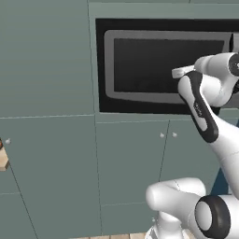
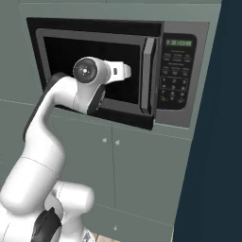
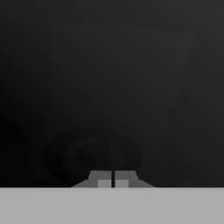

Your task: Pick the eggplant from the counter and place it in the microwave. Then turn on the microwave.

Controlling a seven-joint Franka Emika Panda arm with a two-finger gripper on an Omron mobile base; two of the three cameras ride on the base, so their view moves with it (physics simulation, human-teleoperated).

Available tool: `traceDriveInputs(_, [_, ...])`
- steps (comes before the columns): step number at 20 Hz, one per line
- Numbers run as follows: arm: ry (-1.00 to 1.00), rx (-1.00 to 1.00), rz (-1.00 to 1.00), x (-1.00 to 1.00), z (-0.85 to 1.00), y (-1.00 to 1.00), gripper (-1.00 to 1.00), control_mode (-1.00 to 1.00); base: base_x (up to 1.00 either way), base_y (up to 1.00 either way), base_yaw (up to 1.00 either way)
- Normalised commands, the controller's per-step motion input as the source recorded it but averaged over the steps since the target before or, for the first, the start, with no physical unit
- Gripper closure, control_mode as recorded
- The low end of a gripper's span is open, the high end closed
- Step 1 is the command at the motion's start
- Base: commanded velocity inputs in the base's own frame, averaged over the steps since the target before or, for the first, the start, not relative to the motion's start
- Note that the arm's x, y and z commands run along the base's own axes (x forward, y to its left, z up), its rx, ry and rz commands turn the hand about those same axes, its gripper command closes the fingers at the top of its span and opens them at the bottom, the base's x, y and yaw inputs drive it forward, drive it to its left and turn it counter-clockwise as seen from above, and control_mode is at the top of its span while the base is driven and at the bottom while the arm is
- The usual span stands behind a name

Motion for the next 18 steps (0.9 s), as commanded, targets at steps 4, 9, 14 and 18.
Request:
traceDriveInputs(4, [0.0,0.0,0.01,0.42,-0.07,0.0,1.0,-1.0,0.0,0.0,0.0])
traceDriveInputs(9, [0.0,0.0,0.0,0.39,-0.08,0.0,1.0,-1.0,0.0,0.0,0.0])
traceDriveInputs(14, [0.0,0.0,0.0,0.36,-0.08,0.0,1.0,-1.0,0.0,0.0,0.0])
traceDriveInputs(18, [-0.01,0.0,0.0,0.26,-0.04,0.0,1.0,-1.0,0.0,0.0,0.0])
